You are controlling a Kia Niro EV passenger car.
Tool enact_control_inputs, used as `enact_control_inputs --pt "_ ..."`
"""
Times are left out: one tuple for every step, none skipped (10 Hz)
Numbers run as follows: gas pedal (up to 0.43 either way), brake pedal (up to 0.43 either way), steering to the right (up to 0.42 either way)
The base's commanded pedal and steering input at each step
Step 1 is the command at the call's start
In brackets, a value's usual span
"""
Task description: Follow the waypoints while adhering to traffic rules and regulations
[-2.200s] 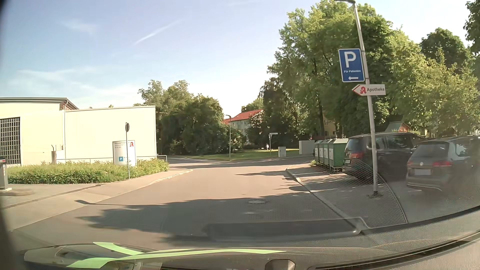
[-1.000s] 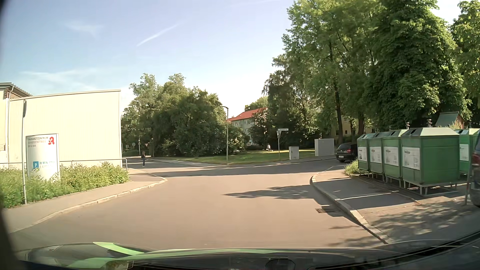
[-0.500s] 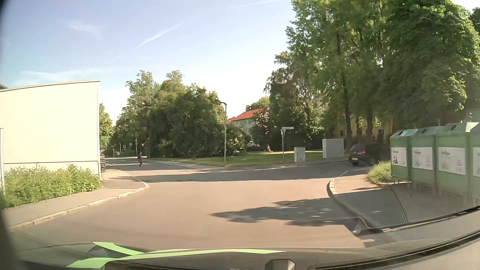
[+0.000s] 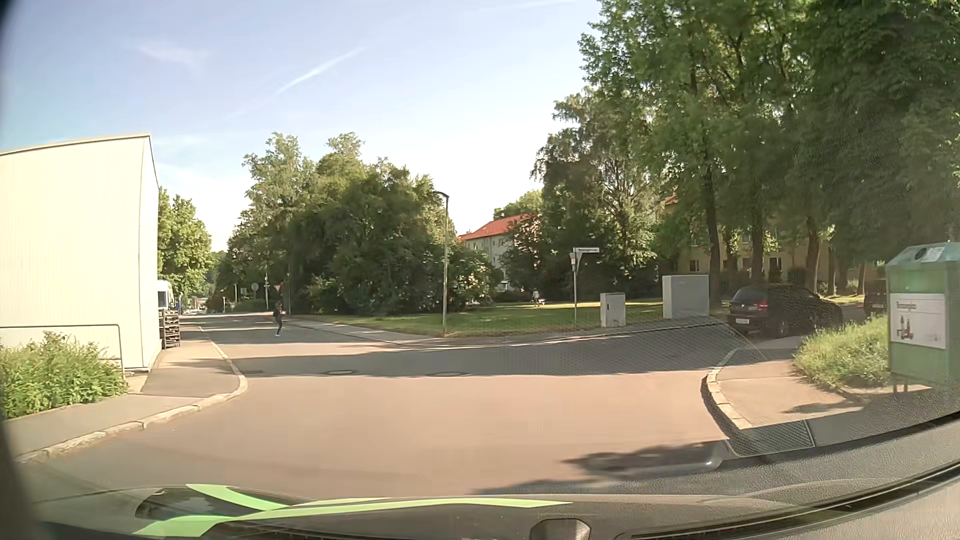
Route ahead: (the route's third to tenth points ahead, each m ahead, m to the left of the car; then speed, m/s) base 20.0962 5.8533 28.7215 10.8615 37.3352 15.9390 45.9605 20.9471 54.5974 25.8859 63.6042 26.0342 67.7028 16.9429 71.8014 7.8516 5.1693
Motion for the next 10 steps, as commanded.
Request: enact_control_inputs --pt "0.000 0.195 -0.015" --pt "0.000 0.195 -0.020" --pt "0.000 0.201 -0.024" --pt "0.000 0.201 -0.029" --pt "0.000 0.201 -0.040" --pt "0.000 0.201 -0.054" --pt "0.000 0.201 -0.068" --pt "0.000 0.195 -0.092" --pt "0.000 0.189 -0.108" --pt "0.000 0.195 -0.121"
